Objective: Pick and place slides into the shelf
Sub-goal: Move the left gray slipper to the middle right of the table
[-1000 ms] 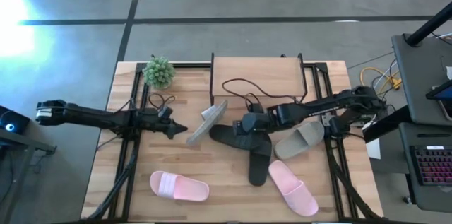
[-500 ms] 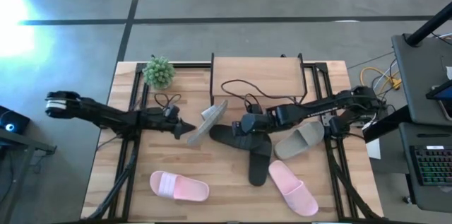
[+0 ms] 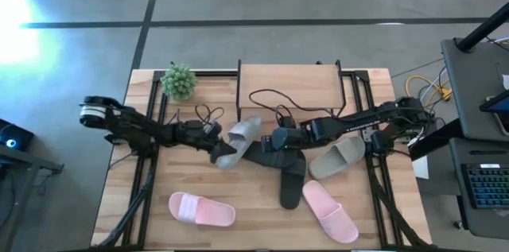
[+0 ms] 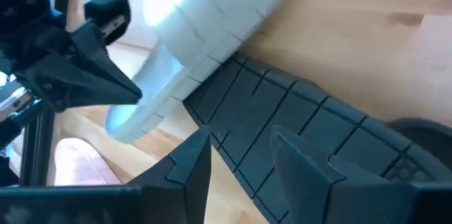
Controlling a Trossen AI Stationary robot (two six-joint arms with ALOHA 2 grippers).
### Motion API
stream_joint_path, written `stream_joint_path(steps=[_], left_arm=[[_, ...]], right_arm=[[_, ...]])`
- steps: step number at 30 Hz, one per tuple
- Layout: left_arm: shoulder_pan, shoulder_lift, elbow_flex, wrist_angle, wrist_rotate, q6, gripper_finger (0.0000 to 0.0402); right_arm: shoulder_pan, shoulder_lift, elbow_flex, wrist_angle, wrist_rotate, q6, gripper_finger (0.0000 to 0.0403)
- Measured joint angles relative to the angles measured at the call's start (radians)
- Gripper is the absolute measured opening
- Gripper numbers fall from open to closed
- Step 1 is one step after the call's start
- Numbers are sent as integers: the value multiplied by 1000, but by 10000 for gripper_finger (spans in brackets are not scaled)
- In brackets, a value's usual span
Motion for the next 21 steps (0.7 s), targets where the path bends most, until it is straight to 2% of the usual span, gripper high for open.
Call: stream_joint_path(steps=[8, 11, 14, 17, 21], left_arm=[[-33, 119, 99, 3, -2, -2, 2], [-48, 87, 112, 25, -8, -4, 2], [-63, 0, 116, 5, -6, -4, 2], [-80, -112, 115, -120, -40, -1, 2], [-113, -271, 113, -461, -137, 30, 2]], right_arm=[[0, 0, 0, 48, -17, -242, 154], [15, 0, 0, 133, -18, -463, 160], [35, 0, 0, 198, -13, -692, 161], [37, 2, 0, 197, 0, -806, 162], [33, 23, 0, 200, 82, -878, 162]])
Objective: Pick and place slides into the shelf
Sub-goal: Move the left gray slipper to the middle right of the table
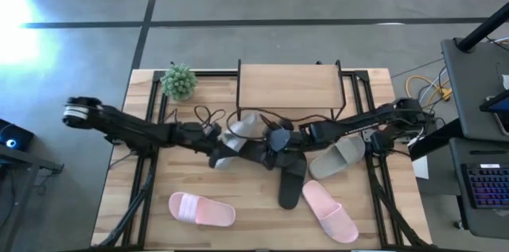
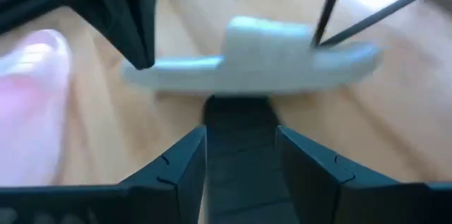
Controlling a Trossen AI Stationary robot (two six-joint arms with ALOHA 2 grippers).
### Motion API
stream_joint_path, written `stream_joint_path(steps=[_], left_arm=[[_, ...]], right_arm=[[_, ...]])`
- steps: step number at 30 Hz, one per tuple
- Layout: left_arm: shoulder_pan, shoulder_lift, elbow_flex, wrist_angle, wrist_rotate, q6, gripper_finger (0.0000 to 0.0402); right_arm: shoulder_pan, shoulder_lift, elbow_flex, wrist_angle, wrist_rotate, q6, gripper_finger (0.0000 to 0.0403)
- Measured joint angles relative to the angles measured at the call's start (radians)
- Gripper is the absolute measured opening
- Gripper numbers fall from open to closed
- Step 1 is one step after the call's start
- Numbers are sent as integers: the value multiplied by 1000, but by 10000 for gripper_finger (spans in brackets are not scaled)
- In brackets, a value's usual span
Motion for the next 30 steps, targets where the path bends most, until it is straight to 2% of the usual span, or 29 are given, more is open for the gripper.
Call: stream_joint_path(steps=[4, 10, 15, 18, 21, 24, 30], left_arm=[[-26, -117, -10, -319, -176, -5, 2], [-7, -198, -61, -368, -354, -16, 2], [33, -170, -84, -356, -368, -34, 2], [62, -138, -103, -351, -368, -34, 2], [86, -105, -129, -267, -367, -25, 2], [103, -64, -136, -182, -349, 28, 2], [117, 30, -132, -92, -272, 106, 2]], right_arm=[[2, 42, 0, 36, 56, -85, 162], [-3, 111, 0, 61, 66, -108, 162], [-2, 164, 60, 92, 118, -126, 164], [0, 211, 152, 96, 173, -225, 164], [-1, 276, 251, 71, 198, -290, 164], [-1, 352, 345, -10, 198, -292, 164], [13, 468, 520, -198, 221, -198, 164]])
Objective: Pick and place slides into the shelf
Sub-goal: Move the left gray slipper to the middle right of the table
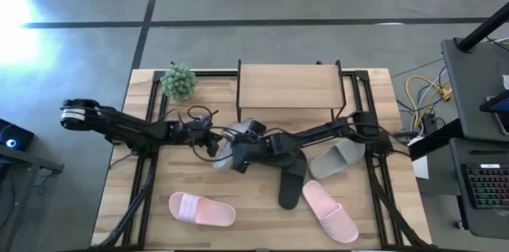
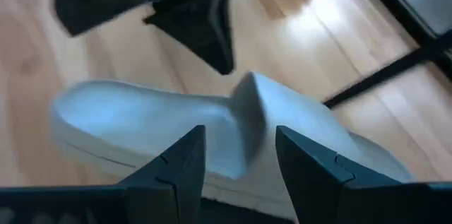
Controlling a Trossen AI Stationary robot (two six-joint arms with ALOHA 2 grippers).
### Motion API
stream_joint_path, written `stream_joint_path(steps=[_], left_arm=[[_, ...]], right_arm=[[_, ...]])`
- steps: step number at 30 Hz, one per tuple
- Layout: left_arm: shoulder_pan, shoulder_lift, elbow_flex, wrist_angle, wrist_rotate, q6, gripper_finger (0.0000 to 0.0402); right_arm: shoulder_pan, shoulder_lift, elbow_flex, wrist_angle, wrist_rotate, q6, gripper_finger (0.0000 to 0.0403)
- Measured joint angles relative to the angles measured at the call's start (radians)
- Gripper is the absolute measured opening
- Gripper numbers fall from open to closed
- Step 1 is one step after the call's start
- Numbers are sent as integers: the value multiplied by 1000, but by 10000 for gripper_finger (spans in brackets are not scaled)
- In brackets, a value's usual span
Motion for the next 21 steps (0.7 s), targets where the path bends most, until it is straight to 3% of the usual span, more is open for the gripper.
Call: stream_joint_path(steps=[6, 13, 21], left_arm=[[0, 87, 3, 103, 58, 23, 2], [0, 138, 11, 196, 104, 51, 2], [0, 101, 10, 212, 135, 102, 2]], right_arm=[[12, 51, 125, -172, 132, 108, 164], [3, 101, 149, -239, 110, 197, 164], [12, 106, 139, -239, 110, 225, 164]])
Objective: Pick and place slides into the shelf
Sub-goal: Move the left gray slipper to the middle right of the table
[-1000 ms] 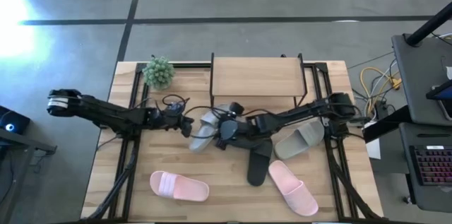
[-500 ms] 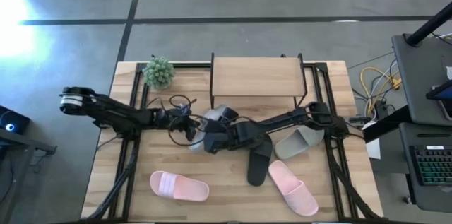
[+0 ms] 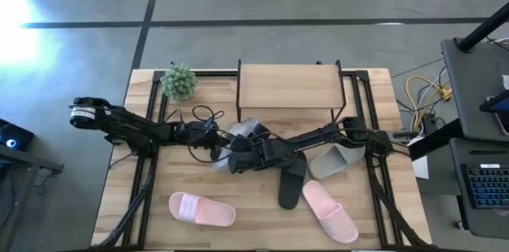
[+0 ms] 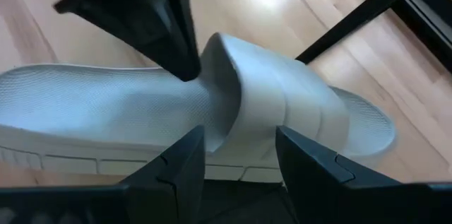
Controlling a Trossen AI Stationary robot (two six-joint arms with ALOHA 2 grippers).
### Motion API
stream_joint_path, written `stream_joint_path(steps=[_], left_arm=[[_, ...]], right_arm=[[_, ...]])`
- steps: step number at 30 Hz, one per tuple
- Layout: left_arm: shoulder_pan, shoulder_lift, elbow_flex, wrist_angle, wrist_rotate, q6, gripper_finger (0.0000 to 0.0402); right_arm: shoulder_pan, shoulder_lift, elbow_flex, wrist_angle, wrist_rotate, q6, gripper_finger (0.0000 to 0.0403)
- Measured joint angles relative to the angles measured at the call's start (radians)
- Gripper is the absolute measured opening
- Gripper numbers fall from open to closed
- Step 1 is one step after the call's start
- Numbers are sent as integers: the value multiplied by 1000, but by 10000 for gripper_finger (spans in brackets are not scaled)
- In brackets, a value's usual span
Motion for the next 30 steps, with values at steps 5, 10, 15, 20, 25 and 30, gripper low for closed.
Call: stream_joint_path(steps=[5, 10, 15, 20, 25, 30], left_arm=[[0, -25, -1, 0, 16, 2, 2], [-1, -45, -8, -11, 20, 2, 2], [-1, -46, -11, -12, 33, 2, 2], [-1, -45, -11, -17, 47, 2, 2], [-1, -45, -11, -17, 48, 2, 2], [-1, -45, -11, -17, 59, 2, 2]], right_arm=[[-5, 5, -6, 5, 48, 1, 164], [-14, 24, -8, 22, 76, -1, 164], [-14, 37, -8, 21, 97, -1, 152], [-14, 36, -9, 17, 155, -4, 99], [-21, 33, -9, 14, 179, -8, 35], [-21, 20, -1, -25, 169, -5, 11]])
